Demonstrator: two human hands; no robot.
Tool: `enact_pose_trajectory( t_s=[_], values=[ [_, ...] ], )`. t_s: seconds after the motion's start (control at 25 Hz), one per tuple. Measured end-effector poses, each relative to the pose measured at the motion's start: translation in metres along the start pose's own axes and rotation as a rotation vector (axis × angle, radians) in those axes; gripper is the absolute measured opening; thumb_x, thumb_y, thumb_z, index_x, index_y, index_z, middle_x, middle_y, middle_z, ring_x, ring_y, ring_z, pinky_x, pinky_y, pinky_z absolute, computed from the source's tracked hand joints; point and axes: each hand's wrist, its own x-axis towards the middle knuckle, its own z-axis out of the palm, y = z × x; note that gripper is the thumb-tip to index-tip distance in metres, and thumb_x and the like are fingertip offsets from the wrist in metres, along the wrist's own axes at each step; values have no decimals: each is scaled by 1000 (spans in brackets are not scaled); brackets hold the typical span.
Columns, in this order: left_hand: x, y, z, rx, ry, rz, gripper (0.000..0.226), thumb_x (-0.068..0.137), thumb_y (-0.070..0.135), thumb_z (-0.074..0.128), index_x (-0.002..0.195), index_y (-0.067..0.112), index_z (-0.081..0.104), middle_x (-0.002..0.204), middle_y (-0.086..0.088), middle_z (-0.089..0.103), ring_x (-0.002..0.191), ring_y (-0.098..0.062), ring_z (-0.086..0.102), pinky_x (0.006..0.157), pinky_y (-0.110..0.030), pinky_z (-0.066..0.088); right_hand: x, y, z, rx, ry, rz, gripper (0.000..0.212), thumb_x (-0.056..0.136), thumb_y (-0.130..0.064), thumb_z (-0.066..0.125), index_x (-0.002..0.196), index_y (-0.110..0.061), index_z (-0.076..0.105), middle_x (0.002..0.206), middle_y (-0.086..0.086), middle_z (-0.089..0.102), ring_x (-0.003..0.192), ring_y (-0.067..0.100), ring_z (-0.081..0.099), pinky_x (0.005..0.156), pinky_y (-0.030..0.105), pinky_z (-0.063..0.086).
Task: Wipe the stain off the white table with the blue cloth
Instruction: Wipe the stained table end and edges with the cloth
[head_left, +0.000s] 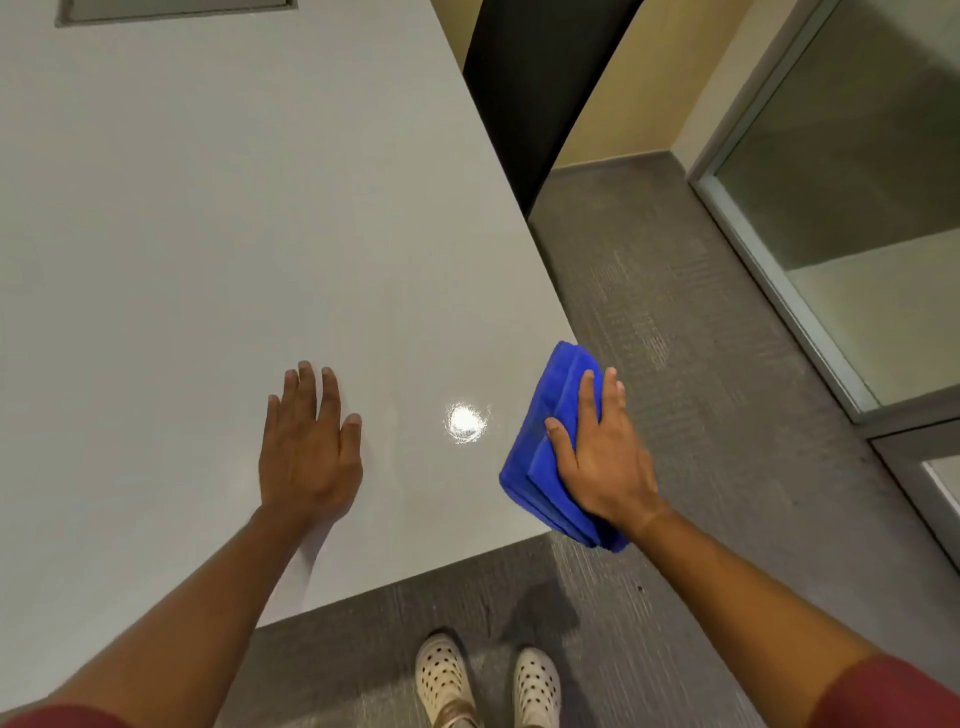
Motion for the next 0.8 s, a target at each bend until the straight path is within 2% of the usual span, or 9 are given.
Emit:
enact_pose_trajectory(
  t_s=[0.08, 0.2, 0.28, 0.4, 0.48, 0.68, 0.8],
  values=[
    [20, 1, 0, 7, 9, 5, 62, 102, 37, 25, 156, 9, 12, 165, -14, 4, 153, -26, -1, 123, -41, 0, 18, -6, -3, 85, -4, 41, 73, 101, -51, 28, 156, -13, -1, 165, 17, 2, 152, 33, 8, 120, 50, 24],
    [52, 2, 0, 15, 12, 17, 62, 101, 37, 24, 156, 9, 13, 165, -14, 3, 153, -25, -1, 123, -40, 1, 50, -13, -12, 173, -7, 60, 68, 103, -44, 30, 156, -10, 4, 165, 15, 13, 147, 35, 28, 114, 50, 34],
    [73, 6, 0, 24, 5, 26, 63, 101, 38, 22, 156, 9, 12, 165, -13, 3, 153, -24, -2, 123, -41, 1, 74, -17, -18, 222, -1, 53, 65, 104, -41, 31, 155, -7, 10, 161, 15, 25, 140, 35, 38, 111, 49, 36],
    [95, 15, 3, 34, 26, 13, 65, 98, 41, 19, 156, 10, 13, 165, -12, 5, 153, -24, 0, 123, -40, 2, 117, -23, -23, 277, -5, 23, 56, 105, -35, 32, 152, -6, 22, 145, 17, 49, 123, 38, 54, 101, 49, 44],
    [98, 18, 5, 55, 50, 4, 65, 98, 40, 21, 155, 10, 17, 165, -13, 10, 152, -26, 4, 122, -42, 6, 146, -28, -26, 305, -10, 14, 50, 105, -33, 31, 146, -5, 31, 135, 18, 55, 116, 39, 57, 97, 49, 46],
    [99, 21, 5, 75, 65, -10, 64, 96, 38, 25, 154, 13, 22, 164, -13, 16, 152, -23, 8, 121, -42, 10, 215, -44, -32, 365, -17, -14, 41, 105, -30, 33, 134, -4, 43, 125, 20, 61, 112, 40, 58, 95, 50, 46],
    [99, 22, 5, 85, 64, -14, 64, 96, 38, 24, 155, 12, 21, 164, -13, 16, 152, -23, 8, 121, -43, 11, 244, -51, -35, 407, -24, -43, 46, 105, -30, 34, 144, -5, 34, 133, 19, 57, 118, 39, 56, 98, 47, 43]
  ],
)
